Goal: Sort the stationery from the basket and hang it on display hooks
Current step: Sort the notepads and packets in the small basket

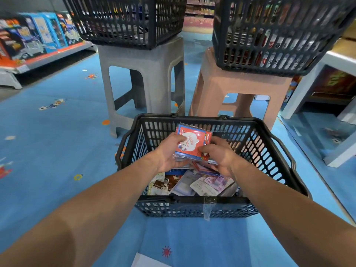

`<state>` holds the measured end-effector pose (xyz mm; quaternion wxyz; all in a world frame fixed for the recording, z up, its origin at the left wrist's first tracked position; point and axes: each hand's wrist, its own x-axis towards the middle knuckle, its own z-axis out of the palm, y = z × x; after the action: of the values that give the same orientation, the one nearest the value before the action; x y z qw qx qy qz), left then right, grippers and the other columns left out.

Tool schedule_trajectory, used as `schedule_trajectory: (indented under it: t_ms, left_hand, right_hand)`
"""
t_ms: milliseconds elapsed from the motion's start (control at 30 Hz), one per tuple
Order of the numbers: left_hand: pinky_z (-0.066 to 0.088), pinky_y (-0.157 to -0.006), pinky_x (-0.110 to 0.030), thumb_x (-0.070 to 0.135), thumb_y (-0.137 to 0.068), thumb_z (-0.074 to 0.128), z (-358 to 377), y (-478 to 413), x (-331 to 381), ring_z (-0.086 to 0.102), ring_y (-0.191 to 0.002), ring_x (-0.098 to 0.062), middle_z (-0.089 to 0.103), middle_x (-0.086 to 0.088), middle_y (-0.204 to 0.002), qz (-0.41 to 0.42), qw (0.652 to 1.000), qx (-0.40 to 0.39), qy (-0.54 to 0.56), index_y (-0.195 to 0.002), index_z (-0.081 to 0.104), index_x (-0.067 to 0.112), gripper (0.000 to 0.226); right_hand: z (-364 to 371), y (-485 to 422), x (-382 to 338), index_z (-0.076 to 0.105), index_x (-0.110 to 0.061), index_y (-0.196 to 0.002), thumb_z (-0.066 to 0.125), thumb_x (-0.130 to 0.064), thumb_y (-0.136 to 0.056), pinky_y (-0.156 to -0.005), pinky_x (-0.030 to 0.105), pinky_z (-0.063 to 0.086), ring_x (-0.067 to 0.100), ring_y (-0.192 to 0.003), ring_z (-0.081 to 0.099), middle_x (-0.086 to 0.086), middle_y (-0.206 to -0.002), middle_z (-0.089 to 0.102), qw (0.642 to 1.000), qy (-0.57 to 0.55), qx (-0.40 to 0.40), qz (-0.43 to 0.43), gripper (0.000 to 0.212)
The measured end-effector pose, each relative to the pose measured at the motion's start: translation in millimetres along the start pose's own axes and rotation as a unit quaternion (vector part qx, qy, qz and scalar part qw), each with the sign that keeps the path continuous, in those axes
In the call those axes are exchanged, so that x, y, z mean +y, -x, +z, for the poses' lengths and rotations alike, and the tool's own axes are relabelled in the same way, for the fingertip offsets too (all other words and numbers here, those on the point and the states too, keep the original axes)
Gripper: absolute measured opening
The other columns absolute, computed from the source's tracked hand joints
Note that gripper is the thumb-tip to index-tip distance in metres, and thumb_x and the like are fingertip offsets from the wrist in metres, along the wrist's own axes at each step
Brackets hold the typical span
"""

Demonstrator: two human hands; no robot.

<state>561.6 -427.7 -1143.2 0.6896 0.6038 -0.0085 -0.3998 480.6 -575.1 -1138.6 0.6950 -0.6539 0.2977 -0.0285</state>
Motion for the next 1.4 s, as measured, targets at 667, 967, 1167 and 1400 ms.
schedule_trajectory:
  t_ms: [667, 967, 1167, 1400]
  left_hand:
    - [0.057, -0.088, -0.049, 0.066, -0.104, 0.031, 7, -23, -7, 0.074, -0.103, -0.033, 0.076, -0.017, -0.115, -0.033, 0.994, 0.012, 0.099, -0.13, 0.066, 0.016, 0.066]
    - [0.061, -0.081, -0.049, 0.034, -0.104, 0.057, -11, -28, -4, 0.077, -0.1, -0.028, 0.077, -0.009, -0.114, 0.024, 0.994, 0.035, 0.105, -0.134, 0.059, 0.018, 0.034]
    - [0.062, -0.071, -0.052, 0.019, -0.099, 0.067, -15, -24, 1, 0.076, -0.099, -0.032, 0.077, -0.013, -0.114, 0.053, 0.99, 0.054, 0.116, -0.135, 0.059, 0.016, 0.037]
    - [0.056, -0.081, -0.043, 0.059, -0.098, 0.047, -9, -9, 5, 0.072, -0.106, -0.027, 0.077, -0.009, -0.116, -0.012, 0.995, 0.024, 0.095, -0.116, 0.072, 0.021, 0.048]
  right_hand:
    - [-4, -15, 11, 0.053, -0.008, -0.105, 0.071, 0.006, -0.089, -0.076, 0.049, 0.063, 0.031, -0.096, 0.072, 0.018, -0.112, 0.069, 0.998, -0.05, 0.043, 0.012, 0.028]
    - [-15, -10, 11, 0.058, -0.005, -0.122, 0.066, 0.0, -0.094, -0.077, 0.046, 0.063, 0.027, -0.097, 0.074, 0.014, -0.111, 0.073, 0.998, -0.031, 0.007, 0.053, 0.029]
    - [-14, -9, 8, 0.056, -0.013, -0.109, 0.062, -0.001, -0.097, -0.081, 0.048, 0.061, 0.029, -0.103, 0.07, 0.013, -0.116, 0.07, 0.995, -0.096, 0.029, 0.026, 0.017]
    - [-14, -5, -3, 0.057, -0.017, -0.1, 0.053, 0.004, -0.1, -0.079, 0.042, 0.059, 0.022, -0.094, 0.069, 0.009, -0.107, 0.071, 0.99, -0.119, 0.07, -0.011, 0.021]
